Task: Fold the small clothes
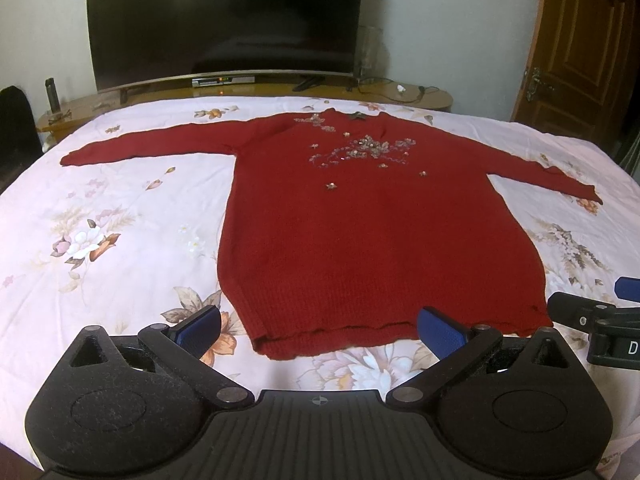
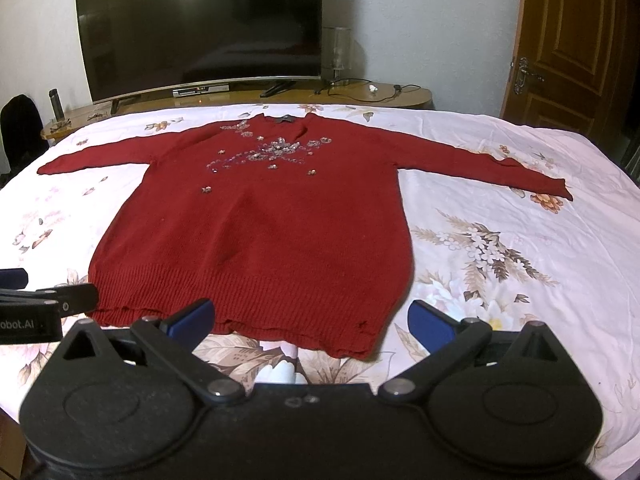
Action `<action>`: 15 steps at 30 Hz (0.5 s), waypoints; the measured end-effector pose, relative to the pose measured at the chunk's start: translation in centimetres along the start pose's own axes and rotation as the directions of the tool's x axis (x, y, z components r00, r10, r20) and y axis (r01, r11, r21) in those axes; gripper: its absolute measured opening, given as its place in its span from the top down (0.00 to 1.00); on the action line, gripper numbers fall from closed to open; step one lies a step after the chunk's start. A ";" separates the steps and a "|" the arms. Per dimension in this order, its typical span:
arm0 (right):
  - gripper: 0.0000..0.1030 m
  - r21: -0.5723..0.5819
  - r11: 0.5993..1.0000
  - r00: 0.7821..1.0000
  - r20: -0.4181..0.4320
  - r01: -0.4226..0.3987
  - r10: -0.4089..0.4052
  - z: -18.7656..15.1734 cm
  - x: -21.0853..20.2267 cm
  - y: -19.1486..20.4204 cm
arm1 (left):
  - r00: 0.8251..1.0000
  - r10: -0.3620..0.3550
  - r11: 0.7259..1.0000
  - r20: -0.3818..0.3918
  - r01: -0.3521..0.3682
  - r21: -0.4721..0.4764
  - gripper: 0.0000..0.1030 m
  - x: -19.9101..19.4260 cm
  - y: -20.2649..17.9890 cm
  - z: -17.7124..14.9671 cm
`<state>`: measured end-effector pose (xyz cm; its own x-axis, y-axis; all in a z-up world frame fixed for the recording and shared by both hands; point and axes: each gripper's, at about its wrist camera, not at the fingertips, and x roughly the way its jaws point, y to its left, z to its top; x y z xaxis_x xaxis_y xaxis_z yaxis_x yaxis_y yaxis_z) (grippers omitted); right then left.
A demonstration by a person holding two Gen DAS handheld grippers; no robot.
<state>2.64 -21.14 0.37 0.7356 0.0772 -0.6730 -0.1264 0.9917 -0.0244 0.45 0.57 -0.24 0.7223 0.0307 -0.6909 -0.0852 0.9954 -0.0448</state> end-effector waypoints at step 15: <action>0.00 0.002 1.000 1.000 -0.004 0.002 -0.002 -0.2 0.1 -0.1 | 1.000 0.002 1.000 -0.004 -0.002 0.001 0.00 0.1 -0.1 -0.2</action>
<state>2.57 -21.22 0.12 0.7333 0.0751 -0.6757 -0.1239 0.9920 -0.0243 0.42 0.46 -0.45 0.7191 0.0319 -0.6941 -0.0858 0.9954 -0.0431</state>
